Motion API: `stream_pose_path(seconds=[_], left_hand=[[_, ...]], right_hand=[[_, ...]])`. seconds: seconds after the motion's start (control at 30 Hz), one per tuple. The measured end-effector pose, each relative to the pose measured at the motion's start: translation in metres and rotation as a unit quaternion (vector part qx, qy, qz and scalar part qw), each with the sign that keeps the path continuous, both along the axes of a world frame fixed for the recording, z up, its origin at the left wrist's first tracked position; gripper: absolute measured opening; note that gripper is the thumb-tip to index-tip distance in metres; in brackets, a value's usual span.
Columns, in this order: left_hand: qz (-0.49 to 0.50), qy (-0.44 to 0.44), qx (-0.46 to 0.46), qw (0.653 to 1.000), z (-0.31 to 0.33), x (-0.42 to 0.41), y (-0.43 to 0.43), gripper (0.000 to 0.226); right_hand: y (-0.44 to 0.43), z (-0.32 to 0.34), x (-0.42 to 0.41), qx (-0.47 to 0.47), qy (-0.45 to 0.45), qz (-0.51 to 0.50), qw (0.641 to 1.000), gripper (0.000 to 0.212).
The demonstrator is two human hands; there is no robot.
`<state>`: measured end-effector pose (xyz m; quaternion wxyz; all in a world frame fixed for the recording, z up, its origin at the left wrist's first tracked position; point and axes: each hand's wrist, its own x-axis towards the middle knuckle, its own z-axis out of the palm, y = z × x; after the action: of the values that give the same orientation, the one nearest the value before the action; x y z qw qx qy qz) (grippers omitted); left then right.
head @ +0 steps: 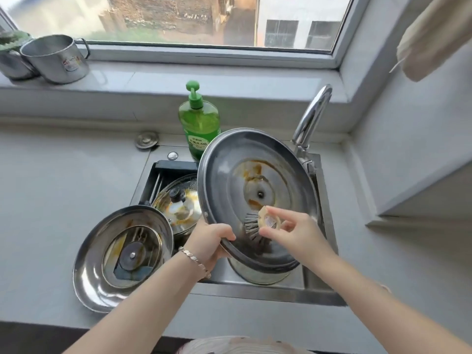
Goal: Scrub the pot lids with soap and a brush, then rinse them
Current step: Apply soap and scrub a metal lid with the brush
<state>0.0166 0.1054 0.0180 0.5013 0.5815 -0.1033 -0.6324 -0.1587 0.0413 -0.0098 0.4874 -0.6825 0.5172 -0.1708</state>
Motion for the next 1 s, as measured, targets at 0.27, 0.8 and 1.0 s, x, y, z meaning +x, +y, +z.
stream_pose_path(seconds=[0.27,0.8,1.0], left_hand=[[0.007,-0.014,-0.008,1.000,-0.002,0.000,-0.003,0.074],[0.017,-0.061,-0.016,0.998,0.005,0.005,-0.015,0.042],[0.048,-0.062,0.016,0.997,0.002,0.011,-0.016,0.038]], right_hand=[[-0.003,-0.004,-0.008,0.045,0.007,-0.014,0.999,0.052],[-0.009,-0.011,-0.017,0.040,0.028,-0.113,0.992,0.052],[-0.005,-0.009,-0.017,0.042,0.064,-0.077,0.994,0.048]])
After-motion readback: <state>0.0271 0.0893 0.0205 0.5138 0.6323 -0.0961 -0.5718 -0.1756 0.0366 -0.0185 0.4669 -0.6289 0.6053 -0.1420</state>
